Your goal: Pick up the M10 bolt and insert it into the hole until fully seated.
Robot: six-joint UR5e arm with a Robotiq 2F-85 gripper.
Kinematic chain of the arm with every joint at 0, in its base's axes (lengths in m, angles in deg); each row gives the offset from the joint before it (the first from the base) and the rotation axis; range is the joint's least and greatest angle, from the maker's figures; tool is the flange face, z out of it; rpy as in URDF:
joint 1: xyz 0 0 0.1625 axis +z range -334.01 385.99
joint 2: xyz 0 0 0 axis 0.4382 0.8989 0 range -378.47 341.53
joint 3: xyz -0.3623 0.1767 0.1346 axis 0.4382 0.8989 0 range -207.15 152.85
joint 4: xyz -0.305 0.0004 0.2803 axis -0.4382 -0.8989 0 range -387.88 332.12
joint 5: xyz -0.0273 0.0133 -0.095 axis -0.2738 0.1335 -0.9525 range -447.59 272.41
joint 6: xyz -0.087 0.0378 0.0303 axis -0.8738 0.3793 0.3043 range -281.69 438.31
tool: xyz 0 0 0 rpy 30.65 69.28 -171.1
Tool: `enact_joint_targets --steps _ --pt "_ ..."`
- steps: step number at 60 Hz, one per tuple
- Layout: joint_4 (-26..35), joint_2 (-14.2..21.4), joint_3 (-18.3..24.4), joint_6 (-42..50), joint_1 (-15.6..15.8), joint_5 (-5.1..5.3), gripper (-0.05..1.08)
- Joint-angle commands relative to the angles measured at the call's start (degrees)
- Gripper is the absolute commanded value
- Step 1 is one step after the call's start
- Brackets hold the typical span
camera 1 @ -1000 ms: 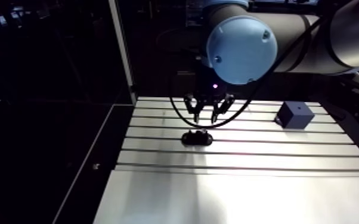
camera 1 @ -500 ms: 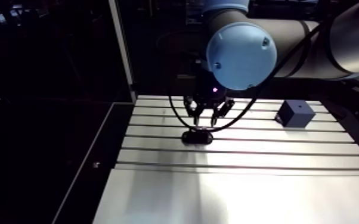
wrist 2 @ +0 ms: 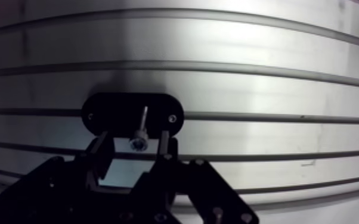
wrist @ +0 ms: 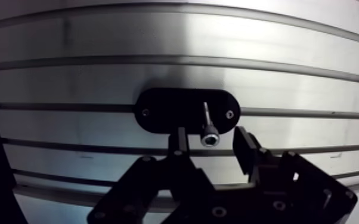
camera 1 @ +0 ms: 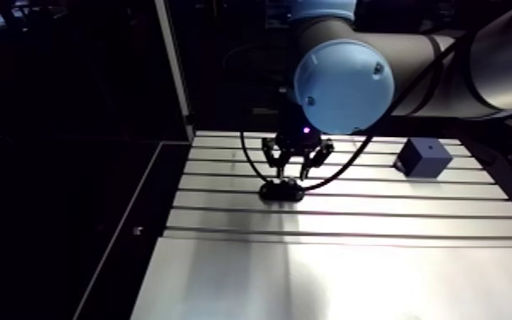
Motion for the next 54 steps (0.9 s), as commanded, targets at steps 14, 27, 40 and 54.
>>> enact_joint_targets --steps 14,27,40,54 --pt "-0.3 -1.0 -0.4 0.1 0.0 0.06 0.51" --pt "-0.3 -1.1 -0.4 0.1 0.0 -0.02 0.52" --pt "-0.6 -1.0 -0.4 -0.1 -0.1 -0.02 0.55" --pt "-0.6 -0.8 -0.3 -0.1 -0.1 -0.02 0.59"
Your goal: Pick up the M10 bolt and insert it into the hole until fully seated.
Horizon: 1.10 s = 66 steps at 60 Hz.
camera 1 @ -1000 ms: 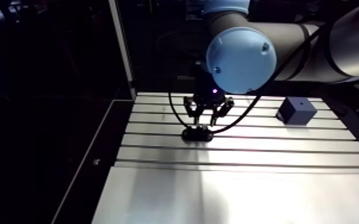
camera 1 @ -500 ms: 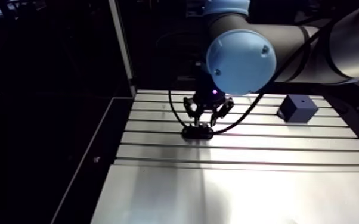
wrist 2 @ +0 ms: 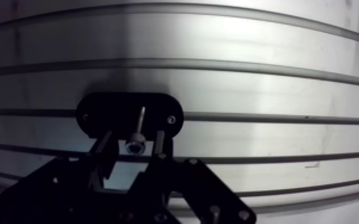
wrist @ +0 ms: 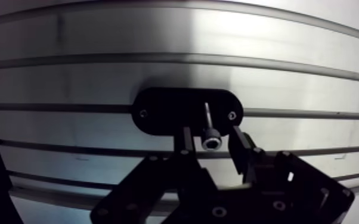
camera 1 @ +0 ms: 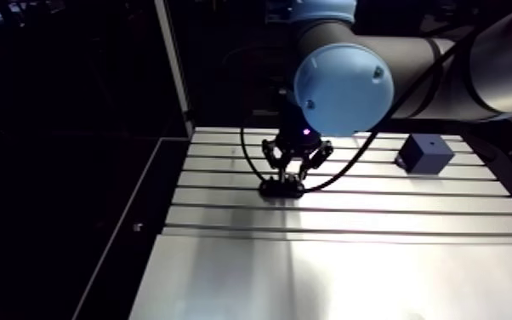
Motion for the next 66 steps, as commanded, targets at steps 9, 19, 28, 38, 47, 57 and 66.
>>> enact_joint_targets --steps 9,19,28,38,47,57,66 --pt "0.0 0.1 0.1 -0.1 0.0 -0.08 0.62" --pt "0.0 0.1 0.1 -0.1 0.0 0.16 0.63" --pt "0.0 0.2 0.2 -0.1 0.1 0.34 0.63" --pt "0.0 0.2 0.1 -0.1 0.1 0.27 0.63" --pt "0.0 0.2 0.2 -0.1 0.1 0.17 0.65" --pt "0.1 0.3 0.2 -0.1 0.1 0.09 0.65" --pt "0.1 0.3 0.2 -0.1 0.0 0.07 0.66"
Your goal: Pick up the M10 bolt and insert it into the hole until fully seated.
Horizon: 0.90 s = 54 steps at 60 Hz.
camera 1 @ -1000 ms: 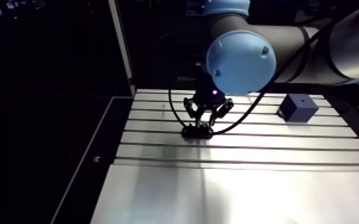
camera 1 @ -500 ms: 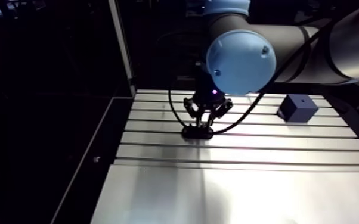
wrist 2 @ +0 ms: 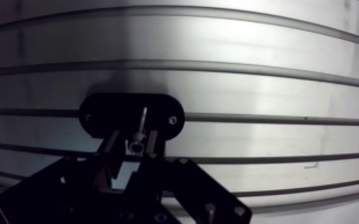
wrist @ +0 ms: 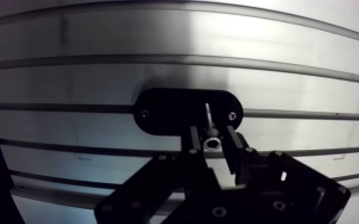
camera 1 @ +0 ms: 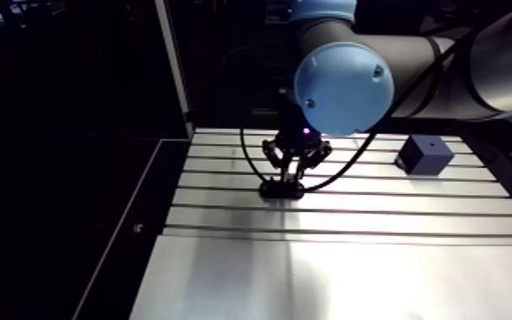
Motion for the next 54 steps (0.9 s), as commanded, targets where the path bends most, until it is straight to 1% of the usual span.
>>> enact_joint_targets --steps 1,31,43,49,54 --pt "0.1 0.0 0.0 0.0 -0.1 -0.02 0.66" --pt "0.1 0.0 -0.1 0.0 0.0 0.17 0.69" --pt "0.2 0.0 -0.1 0.0 0.0 0.17 0.72" --pt "0.2 0.0 0.0 0.0 0.0 0.08 0.77" --pt "0.3 0.2 0.1 0.0 -0.1 0.08 0.78"
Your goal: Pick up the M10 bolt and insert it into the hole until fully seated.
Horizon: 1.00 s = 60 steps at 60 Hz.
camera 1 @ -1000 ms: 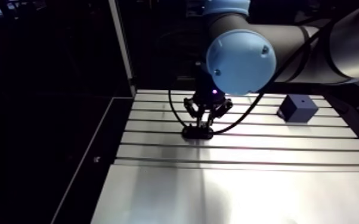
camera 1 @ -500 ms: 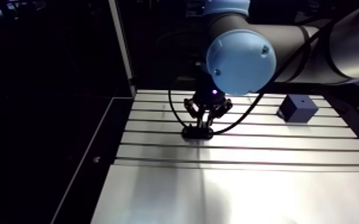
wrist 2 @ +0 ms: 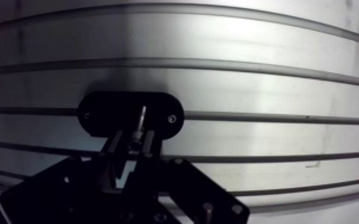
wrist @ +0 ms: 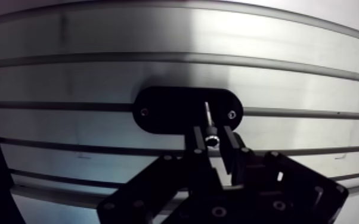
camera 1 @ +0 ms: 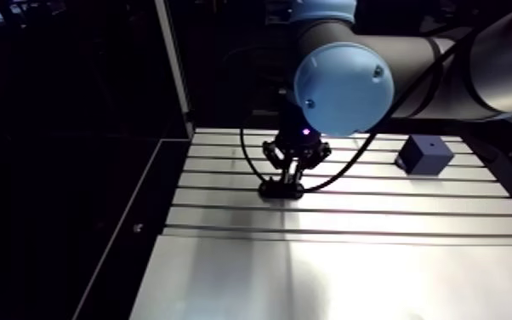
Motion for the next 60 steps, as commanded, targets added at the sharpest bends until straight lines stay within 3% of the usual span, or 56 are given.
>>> enact_joint_targets --steps 1,25,39,60 --pt "0.1 0.2 0.2 0.0 -0.1 -0.06 0.78" --pt "3.6 3.0 3.2 -0.4 -0.4 0.2 0.88" --pt "8.7 4.2 8.0 -0.8 -0.8 0.03 1.0" --pt "18.2 4.2 16.3 -4.6 -5.1 -0.06 1.08"
